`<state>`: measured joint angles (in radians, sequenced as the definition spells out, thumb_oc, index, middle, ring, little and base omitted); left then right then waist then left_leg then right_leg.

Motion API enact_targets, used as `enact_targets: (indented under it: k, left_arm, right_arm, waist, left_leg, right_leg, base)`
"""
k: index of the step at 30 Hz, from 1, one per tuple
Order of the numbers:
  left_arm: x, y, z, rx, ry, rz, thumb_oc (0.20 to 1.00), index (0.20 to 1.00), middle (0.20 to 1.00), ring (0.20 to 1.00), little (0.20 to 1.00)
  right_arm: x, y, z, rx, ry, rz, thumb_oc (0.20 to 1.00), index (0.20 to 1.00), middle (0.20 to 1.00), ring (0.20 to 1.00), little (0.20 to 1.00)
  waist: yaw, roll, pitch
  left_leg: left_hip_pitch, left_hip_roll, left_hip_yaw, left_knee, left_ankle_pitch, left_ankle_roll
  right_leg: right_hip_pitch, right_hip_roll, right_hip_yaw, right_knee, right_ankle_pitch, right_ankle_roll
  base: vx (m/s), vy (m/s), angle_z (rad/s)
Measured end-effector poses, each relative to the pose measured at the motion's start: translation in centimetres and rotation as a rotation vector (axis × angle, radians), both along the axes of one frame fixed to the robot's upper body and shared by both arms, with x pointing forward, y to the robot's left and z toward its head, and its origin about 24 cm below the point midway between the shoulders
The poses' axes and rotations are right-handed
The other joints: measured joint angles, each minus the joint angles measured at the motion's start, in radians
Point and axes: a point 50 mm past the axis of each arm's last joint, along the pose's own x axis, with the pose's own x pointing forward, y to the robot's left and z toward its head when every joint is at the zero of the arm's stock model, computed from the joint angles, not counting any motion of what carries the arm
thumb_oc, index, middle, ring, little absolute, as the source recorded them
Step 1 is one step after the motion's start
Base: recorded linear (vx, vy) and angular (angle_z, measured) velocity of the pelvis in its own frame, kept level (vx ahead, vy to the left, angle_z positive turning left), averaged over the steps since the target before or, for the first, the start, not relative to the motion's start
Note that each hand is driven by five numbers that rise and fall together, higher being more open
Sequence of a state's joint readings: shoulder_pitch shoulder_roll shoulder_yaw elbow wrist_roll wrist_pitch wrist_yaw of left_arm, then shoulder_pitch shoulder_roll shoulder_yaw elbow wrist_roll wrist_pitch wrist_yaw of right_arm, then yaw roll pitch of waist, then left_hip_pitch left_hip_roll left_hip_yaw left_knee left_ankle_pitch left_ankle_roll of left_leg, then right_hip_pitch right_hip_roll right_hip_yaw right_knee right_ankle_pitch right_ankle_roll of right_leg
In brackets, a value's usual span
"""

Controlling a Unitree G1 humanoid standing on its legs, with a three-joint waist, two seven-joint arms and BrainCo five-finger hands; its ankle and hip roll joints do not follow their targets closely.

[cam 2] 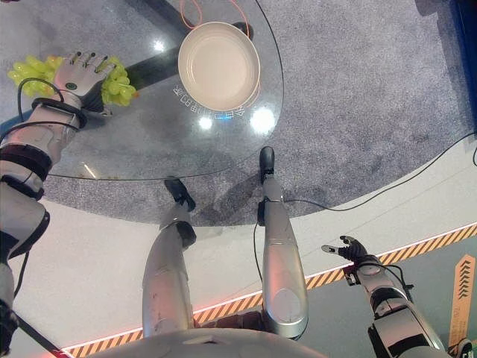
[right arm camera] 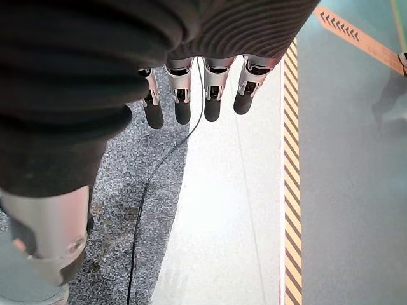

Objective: Pick up fruits into the plate

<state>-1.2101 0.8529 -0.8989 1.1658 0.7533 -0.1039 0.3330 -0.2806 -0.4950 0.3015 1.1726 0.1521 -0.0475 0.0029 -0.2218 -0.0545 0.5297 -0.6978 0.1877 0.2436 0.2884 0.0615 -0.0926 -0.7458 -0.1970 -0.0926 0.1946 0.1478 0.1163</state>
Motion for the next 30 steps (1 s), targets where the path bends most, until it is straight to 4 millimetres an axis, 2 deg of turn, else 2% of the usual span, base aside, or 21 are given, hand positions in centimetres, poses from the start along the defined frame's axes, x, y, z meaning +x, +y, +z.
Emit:
enact_targets:
  k: [9, 15, 20, 21, 22, 23, 24, 25, 26, 30]
  left_arm:
    - [0.5, -0.6, 1.1, -0.245, 0.126, 0.081, 1.0, 1.0, 1.0, 1.0, 1.0]
    - [0.8, -0.7, 1.0, -0.267, 0.118, 0.146, 1.0, 1.0, 1.0, 1.0, 1.0]
    - [0.9, -0.6, 0.1, -0.261, 0.058, 0.178, 1.0, 1.0, 1.0, 1.0, 1.0]
    - [0.9, -0.6, -0.1, -0.237, 0.044, 0.192, 0.931, 0.931, 0.931, 0.931, 0.931]
    - [0.9, -0.7, -0.2, -0.218, 0.035, 0.196, 0.755, 0.755, 0.755, 0.755, 0.755]
    - [1.0, -0.7, -0.3, -0.194, 0.027, 0.207, 0.696, 0.696, 0.696, 0.696, 0.696]
    - [1.0, -0.7, -0.2, -0.14, 0.023, 0.224, 0.442, 0.442, 0.442, 0.442, 0.442]
    - [1.0, -0.7, -0.1, -0.115, 0.019, 0.232, 0.269, 0.269, 0.269, 0.269, 0.269]
    - [0.9, -0.6, 0.0, -0.08, 0.012, 0.243, 0.2, 0.2, 0.2, 0.2, 0.2]
    - [0.7, 0.1, -0.1, 0.003, -0.004, 0.305, 0.2, 0.2, 0.2, 0.2, 0.2]
  right_arm:
    - [1.1, 0.6, 0.7, 0.017, -0.061, 0.014, 1.0, 1.0, 1.0, 1.0, 1.0]
    - [1.5, 0.5, 1.1, 0.013, -0.098, 0.004, 1.0, 1.0, 1.0, 1.0, 1.0]
    - [1.6, 0.1, 1.4, 0.007, -0.119, -0.014, 1.0, 1.0, 1.0, 1.0, 1.0]
    - [1.6, 0.1, 1.5, 0.004, -0.121, -0.016, 1.0, 1.0, 1.0, 1.0, 1.0]
    - [1.6, 0.0, 1.5, 0.002, -0.125, -0.017, 1.0, 1.0, 1.0, 1.0, 1.0]
    - [1.7, 0.0, 1.6, 0.005, -0.13, -0.02, 1.0, 1.0, 1.0, 1.0, 1.0]
    - [1.8, 0.1, 1.7, 0.006, -0.138, -0.016, 1.0, 1.0, 1.0, 1.0, 1.0]
    - [1.9, 0.2, 1.7, 0.004, -0.138, -0.012, 1.0, 1.0, 1.0, 1.0, 1.0]
    - [1.9, 0.3, 1.6, -0.001, -0.138, -0.006, 1.0, 1.0, 1.0, 1.0, 1.0]
    - [1.9, 0.3, 1.7, 0.001, -0.158, -0.016, 1.0, 1.0, 1.0, 1.0, 1.0]
  waist:
    - [0.0, 0.0, 0.0]
    - [-0.005, 0.0, 0.0]
    - [-0.006, 0.0, 0.0]
    - [-0.007, 0.0, 0.0]
    - [-0.007, 0.0, 0.0]
    - [-0.008, -0.001, 0.0]
    - [-0.009, -0.002, -0.002]
    - [-0.008, -0.004, -0.003]
    - [-0.008, -0.01, -0.009]
    - [-0.013, -0.037, -0.028]
  left_leg:
    - [-0.012, 0.0, 0.0, 0.003, 0.001, 0.002]
    - [-0.012, 0.002, -0.001, 0.004, 0.001, 0.002]
    - [-0.013, 0.005, -0.002, 0.006, 0.0, 0.002]
    - [-0.015, 0.005, -0.004, 0.006, 0.0, 0.001]
    - [-0.017, 0.006, -0.006, 0.008, 0.0, 0.001]
    - [-0.022, 0.008, -0.009, 0.015, -0.001, 0.0]
    - [-0.032, 0.014, -0.014, 0.029, -0.007, -0.001]
    - [-0.036, 0.017, -0.016, 0.036, -0.01, -0.003]
    - [-0.043, 0.025, -0.019, 0.05, -0.017, -0.006]
    - [-0.048, 0.037, -0.025, 0.059, -0.022, -0.011]
  right_leg:
    - [-0.016, 0.0, 0.004, 0.009, -0.006, 0.007]
    - [-0.018, 0.001, 0.003, 0.018, -0.01, 0.003]
    - [-0.018, 0.003, 0.002, 0.018, -0.01, 0.003]
    - [-0.018, 0.003, 0.001, 0.018, -0.011, 0.002]
    - [-0.018, 0.004, 0.0, 0.018, -0.011, 0.002]
    - [-0.018, 0.005, -0.003, 0.018, -0.011, 0.002]
    - [-0.019, 0.009, -0.006, 0.018, -0.011, 0.002]
    - [-0.019, 0.012, -0.007, 0.018, -0.011, 0.002]
    - [-0.02, 0.018, -0.007, 0.018, -0.012, 0.0]
    - [-0.021, 0.03, -0.01, 0.018, -0.016, -0.005]
  base:
    - [0.0, -0.019, 0.0]
    - [0.0, -0.044, 0.0]
    - [-0.01, -0.053, 0.0]
    - [-0.01, -0.064, 0.01]
    - [-0.01, -0.069, 0.02]
    - [-0.01, -0.072, 0.01]
    - [0.0, -0.063, -0.01]
    - [0.0, -0.055, -0.05]
    - [0.0, -0.041, -0.08]
    - [0.0, -0.028, -0.04]
